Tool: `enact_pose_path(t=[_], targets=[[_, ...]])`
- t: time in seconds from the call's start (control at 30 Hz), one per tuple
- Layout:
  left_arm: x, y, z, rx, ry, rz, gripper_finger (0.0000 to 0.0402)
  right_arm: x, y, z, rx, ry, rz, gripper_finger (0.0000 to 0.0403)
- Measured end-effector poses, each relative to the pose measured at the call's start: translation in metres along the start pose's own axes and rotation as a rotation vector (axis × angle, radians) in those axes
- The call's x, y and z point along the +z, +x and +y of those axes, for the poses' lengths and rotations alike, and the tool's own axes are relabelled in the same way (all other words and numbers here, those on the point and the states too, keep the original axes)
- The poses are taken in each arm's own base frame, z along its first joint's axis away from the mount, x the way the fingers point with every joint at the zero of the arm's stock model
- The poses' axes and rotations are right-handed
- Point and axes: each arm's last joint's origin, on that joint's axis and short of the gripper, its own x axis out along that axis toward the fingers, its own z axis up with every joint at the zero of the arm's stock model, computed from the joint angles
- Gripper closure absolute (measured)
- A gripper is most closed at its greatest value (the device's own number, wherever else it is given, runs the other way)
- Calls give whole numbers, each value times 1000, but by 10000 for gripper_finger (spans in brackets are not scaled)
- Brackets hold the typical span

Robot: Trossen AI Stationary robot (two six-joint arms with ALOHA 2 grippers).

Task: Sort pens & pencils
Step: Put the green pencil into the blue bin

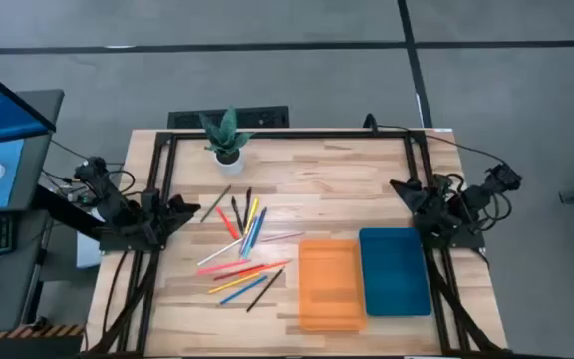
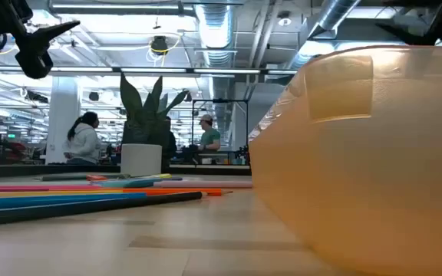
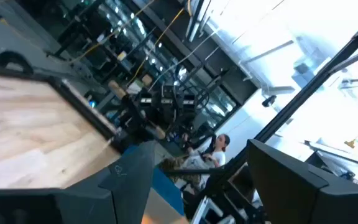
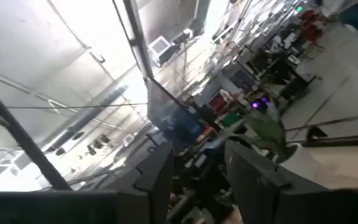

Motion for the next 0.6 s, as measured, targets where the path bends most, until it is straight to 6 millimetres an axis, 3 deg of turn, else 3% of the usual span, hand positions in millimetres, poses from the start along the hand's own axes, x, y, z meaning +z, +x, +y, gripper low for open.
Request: enact_pose_path(t=[0.23,0.33,0.47,0.6], targets=[[3,0,-1,-4,2,-20,156,22,3,14,93,-26,-30,234],[17,0,-10,-56,-70,-81,156,41,5,23,128,-51,-69,234],[56,7,-42,-133,-12,-115,156,79,9,39,149,-162,-112,234],[87,32,-93,-94,223,-71,156,114,18,57,18,-326,-32,234]])
